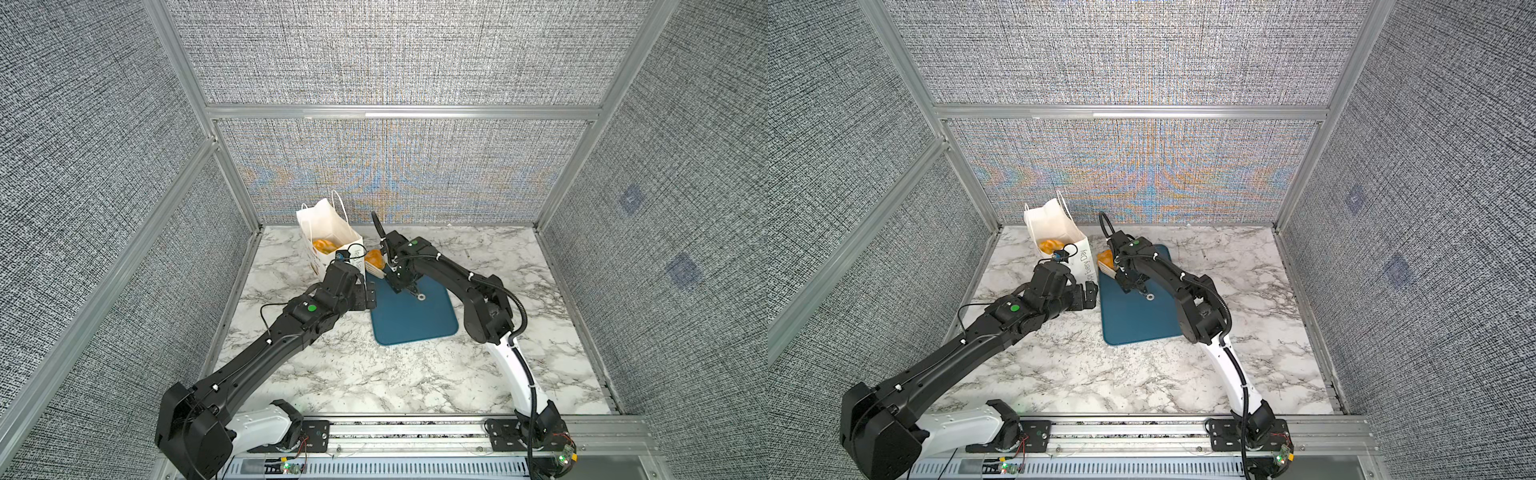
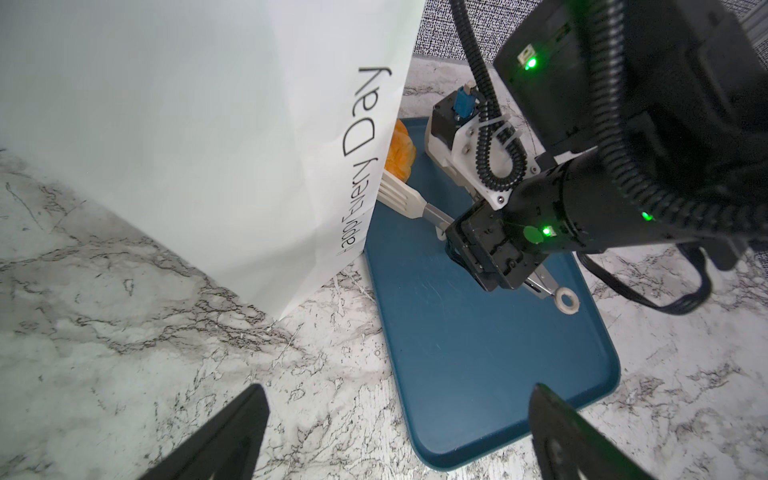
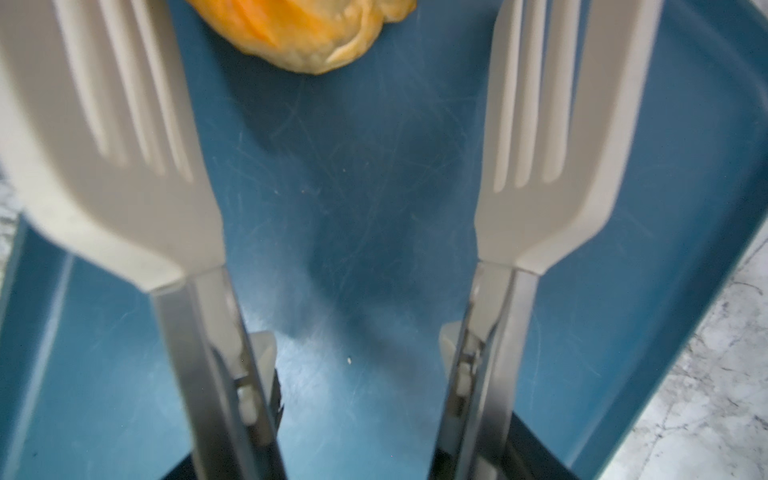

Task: Place the fake bread into the paper bag

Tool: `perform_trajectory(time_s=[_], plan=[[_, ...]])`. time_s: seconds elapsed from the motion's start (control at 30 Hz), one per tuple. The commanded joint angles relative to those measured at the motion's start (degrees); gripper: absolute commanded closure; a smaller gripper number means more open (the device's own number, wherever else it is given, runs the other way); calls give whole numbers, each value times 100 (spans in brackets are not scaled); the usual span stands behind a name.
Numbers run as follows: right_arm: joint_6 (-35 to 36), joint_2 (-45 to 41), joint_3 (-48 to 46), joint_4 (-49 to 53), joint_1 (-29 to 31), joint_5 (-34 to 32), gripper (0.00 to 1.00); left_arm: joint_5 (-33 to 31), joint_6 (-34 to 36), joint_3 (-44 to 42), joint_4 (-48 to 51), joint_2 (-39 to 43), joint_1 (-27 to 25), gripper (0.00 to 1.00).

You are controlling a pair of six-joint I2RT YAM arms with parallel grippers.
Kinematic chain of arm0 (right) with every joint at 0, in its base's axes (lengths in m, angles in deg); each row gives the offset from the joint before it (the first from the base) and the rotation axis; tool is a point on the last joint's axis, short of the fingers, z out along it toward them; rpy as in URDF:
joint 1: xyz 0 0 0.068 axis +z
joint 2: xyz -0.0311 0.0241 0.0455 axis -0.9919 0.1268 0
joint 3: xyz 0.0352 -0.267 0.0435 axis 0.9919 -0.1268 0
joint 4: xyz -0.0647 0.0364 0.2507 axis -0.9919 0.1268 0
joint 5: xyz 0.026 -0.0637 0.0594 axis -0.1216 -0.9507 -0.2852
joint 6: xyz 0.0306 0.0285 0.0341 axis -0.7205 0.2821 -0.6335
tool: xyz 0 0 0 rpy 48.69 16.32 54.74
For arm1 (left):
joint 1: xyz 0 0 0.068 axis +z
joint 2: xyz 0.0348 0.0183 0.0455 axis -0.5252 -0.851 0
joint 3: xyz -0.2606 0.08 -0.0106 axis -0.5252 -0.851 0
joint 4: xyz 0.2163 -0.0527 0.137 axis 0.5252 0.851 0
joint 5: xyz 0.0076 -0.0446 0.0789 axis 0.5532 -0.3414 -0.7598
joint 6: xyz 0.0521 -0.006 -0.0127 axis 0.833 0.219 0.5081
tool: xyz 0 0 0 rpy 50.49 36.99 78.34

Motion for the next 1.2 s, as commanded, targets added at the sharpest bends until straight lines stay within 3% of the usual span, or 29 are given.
perform_trajectory(time_s=[0.0, 0.2, 0.4, 0.73, 1.17], plan=[[14, 21, 95, -169, 8, -120, 32, -41, 2, 38, 67, -7, 1, 1], [286, 61, 140, -211, 42, -72, 35, -63, 10, 77, 100, -26, -3, 1], [602, 58, 84, -70, 39, -114, 48, -86, -8, 82, 109, -31, -1, 1], [799, -112, -95, 46, 39, 12, 58, -156, 1, 143, 177, -16, 3, 1], [715, -774, -954, -119, 8, 200, 61, -164, -17, 174, 188, 99, -3, 1]])
